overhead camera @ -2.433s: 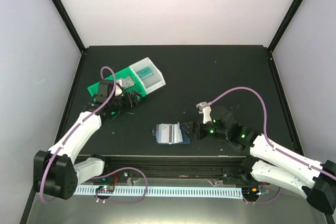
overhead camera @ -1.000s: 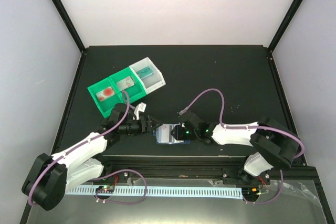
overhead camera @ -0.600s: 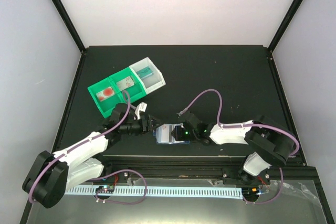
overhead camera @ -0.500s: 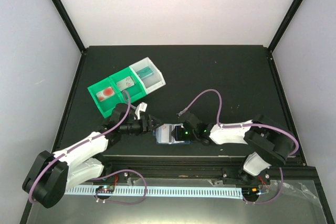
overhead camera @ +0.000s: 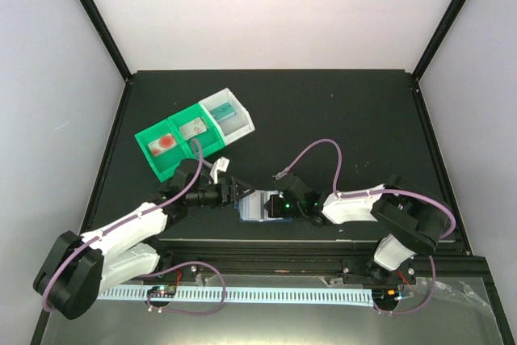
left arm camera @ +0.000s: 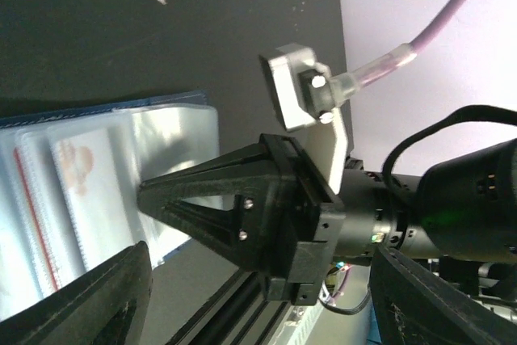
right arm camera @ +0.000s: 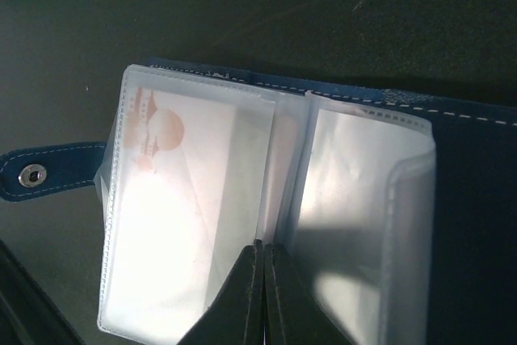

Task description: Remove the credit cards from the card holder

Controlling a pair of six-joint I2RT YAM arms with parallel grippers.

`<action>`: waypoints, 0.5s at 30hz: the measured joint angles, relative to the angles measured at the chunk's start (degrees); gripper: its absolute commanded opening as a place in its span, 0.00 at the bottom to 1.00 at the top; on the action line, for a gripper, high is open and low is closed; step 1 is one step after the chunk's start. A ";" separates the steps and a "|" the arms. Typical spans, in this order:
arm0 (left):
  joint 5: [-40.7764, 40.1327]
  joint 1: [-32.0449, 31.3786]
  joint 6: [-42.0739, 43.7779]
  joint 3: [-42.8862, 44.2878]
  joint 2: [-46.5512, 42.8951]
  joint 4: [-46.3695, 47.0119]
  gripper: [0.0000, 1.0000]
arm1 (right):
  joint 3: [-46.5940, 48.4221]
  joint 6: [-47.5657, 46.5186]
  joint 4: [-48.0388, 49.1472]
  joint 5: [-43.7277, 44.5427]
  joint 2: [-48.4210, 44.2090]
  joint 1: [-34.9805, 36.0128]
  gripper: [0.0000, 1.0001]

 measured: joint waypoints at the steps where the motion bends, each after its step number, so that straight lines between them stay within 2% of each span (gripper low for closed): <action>1: -0.07 -0.24 0.02 0.35 0.00 -0.02 0.76 | -0.24 0.13 0.46 -0.02 0.00 0.00 0.03; 7: -0.35 -1.57 0.55 2.60 0.37 0.11 0.79 | -0.98 0.39 2.01 -0.09 0.00 -0.02 0.03; 15: -2.73 -2.25 5.53 4.76 5.84 -1.92 0.85 | -1.27 0.42 2.62 -0.11 0.00 -0.02 0.04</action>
